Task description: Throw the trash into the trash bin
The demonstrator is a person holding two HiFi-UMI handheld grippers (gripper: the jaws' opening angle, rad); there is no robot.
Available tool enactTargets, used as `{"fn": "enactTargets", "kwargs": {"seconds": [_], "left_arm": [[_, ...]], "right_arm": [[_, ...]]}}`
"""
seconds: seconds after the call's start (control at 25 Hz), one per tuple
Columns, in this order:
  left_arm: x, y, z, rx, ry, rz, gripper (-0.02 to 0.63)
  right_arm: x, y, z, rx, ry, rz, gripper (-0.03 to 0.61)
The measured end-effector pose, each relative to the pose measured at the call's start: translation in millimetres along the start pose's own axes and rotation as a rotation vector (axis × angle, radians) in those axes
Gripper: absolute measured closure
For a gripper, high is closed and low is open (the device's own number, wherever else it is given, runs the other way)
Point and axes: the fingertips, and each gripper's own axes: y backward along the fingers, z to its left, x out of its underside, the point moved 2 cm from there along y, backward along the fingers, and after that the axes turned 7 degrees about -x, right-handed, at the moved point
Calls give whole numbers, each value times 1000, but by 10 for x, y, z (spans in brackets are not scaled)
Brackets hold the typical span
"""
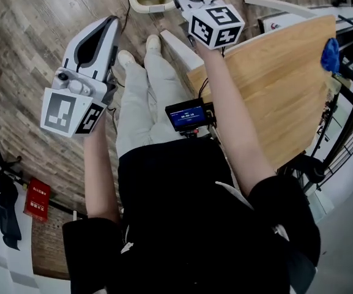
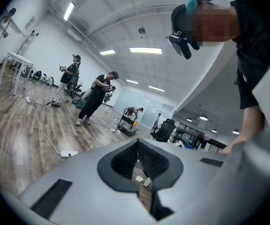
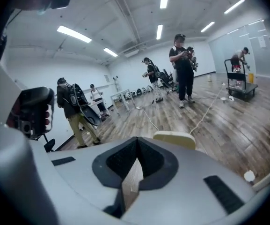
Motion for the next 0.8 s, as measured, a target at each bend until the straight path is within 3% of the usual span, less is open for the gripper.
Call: {"fn": "enactTargets", "kwargs": {"seconds": [0.2,0.36,0.64,0.8], "left_arm": [[-504,339,-473,32,-91,-32,606],[-819,604,-770,70,-175,-68,606],[-991,896,-1112,103,-241,-100,605],[-1057,990,-1244,94,-252,-97,604]], "right_arm": [[-752,840,876,-122,164,-129,581],[-1239,1416,1368,-139,256,-247,581],[-1578,1895,1924,-180,318,-346,581],[-1612,1998,2185,-199,371,-347,581]]}}
